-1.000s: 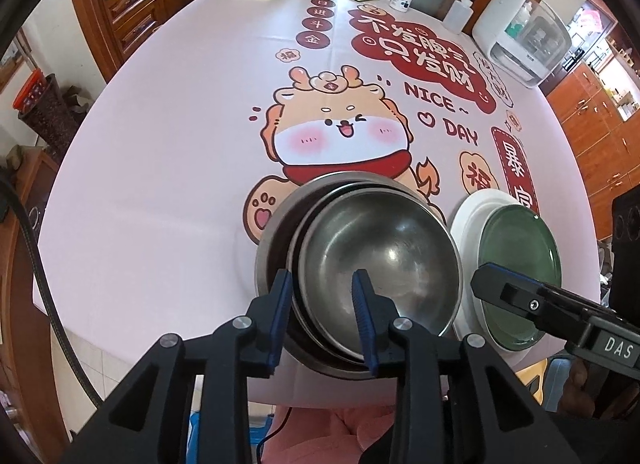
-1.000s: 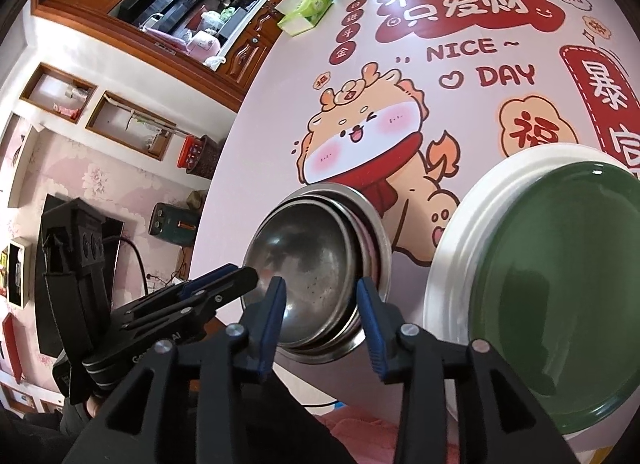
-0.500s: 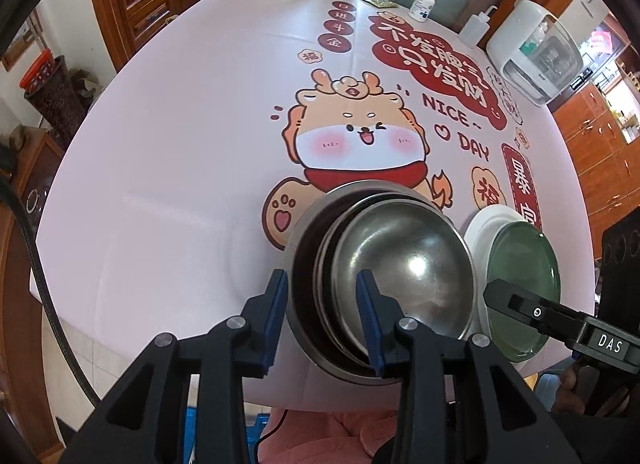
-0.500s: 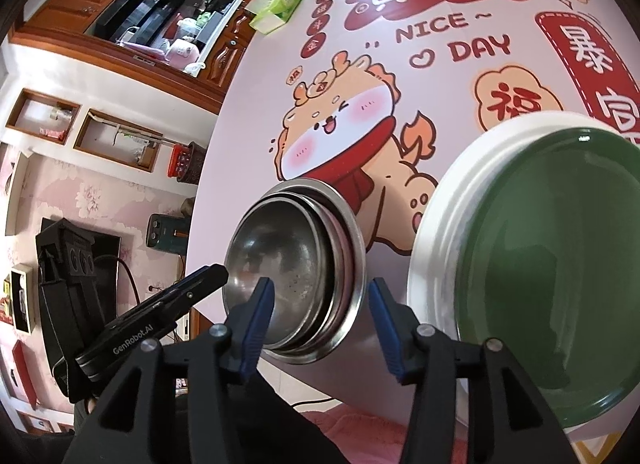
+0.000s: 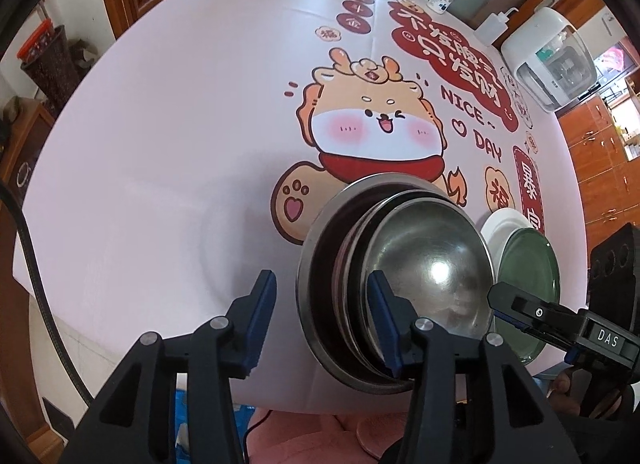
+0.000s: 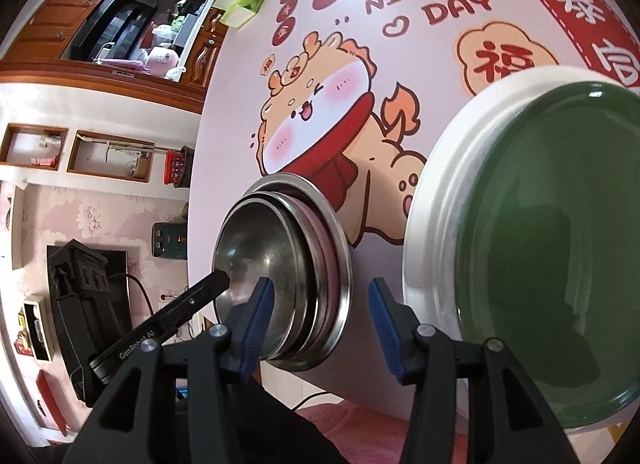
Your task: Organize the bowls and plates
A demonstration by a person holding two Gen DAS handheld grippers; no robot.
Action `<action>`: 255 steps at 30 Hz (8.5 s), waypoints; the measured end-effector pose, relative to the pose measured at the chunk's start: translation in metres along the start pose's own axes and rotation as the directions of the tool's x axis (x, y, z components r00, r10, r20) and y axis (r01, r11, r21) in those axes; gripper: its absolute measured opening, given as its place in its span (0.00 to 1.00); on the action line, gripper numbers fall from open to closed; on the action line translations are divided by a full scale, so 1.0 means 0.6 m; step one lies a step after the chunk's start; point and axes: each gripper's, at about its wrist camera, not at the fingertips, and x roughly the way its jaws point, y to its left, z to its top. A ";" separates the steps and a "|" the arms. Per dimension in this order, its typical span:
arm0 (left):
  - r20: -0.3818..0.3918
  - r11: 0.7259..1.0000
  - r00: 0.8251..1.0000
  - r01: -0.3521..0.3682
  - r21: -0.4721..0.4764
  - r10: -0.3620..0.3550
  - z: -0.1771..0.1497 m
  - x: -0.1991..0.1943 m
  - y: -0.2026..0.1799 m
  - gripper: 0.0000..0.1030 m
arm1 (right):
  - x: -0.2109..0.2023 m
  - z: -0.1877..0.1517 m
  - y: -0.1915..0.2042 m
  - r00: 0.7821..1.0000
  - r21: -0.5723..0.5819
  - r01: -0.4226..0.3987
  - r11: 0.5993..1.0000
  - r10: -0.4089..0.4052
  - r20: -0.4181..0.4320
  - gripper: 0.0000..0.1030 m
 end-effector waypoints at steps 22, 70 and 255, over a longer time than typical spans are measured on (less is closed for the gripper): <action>-0.112 0.999 0.993 0.031 -0.023 -0.033 0.027 0.057 -0.002 0.45 | 0.039 0.033 -0.025 0.994 0.092 -0.027 0.995 0.036 -0.103 0.48; 0.018 0.992 0.996 0.091 0.091 -0.093 -0.013 -0.012 -0.022 0.40 | -0.013 -0.036 -0.010 0.990 0.019 -0.133 0.991 0.132 0.040 0.30; 0.508 0.939 0.854 -0.259 0.228 0.112 -0.250 -0.284 -0.414 0.99 | -0.417 -0.253 -0.016 0.802 -0.114 0.416 0.902 -0.305 0.514 1.00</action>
